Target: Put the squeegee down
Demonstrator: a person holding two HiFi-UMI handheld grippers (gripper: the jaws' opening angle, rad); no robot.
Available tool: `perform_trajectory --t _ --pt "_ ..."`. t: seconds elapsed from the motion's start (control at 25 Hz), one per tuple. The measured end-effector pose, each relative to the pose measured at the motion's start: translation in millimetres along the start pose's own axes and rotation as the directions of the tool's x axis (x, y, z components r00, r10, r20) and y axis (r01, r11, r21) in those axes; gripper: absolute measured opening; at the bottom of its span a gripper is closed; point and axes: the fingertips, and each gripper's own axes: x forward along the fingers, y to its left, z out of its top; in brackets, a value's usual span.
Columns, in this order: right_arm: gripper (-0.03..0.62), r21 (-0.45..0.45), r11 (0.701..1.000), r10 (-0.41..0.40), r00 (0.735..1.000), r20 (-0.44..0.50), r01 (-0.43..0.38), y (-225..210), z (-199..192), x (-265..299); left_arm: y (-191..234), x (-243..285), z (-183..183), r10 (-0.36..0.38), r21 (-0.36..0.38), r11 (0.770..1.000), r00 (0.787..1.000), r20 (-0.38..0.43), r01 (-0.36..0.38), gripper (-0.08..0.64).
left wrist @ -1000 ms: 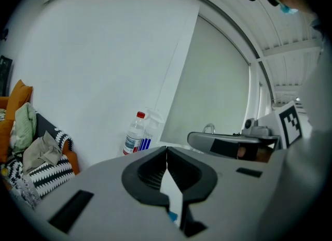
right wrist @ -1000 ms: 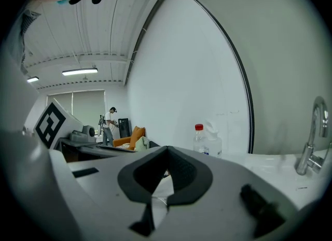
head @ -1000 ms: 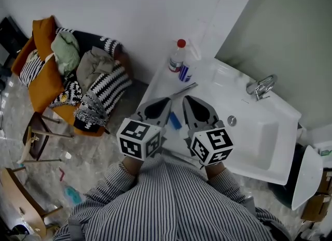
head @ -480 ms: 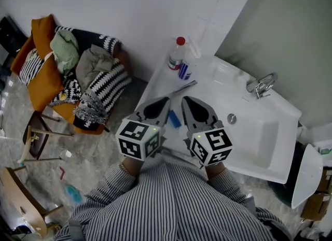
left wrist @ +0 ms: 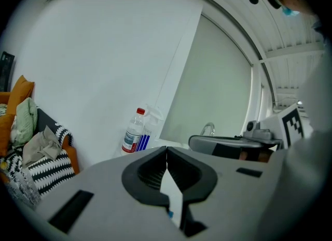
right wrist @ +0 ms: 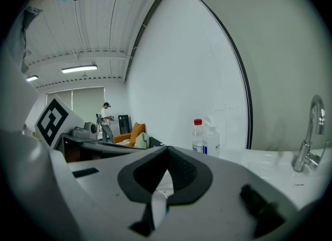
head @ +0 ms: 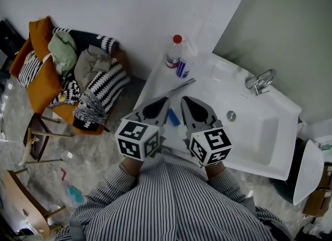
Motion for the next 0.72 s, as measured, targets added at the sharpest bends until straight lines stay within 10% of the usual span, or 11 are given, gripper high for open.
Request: perform_trajectory --t 0.72 --pt "0.015 -0.008 1.000 0.000 1.000 -0.028 0.000 1.6 -6.7 6.1 1.9 0.4 -3.4 -0.014 -0.008 1.000 1.000 -0.009 0.014 0.012"
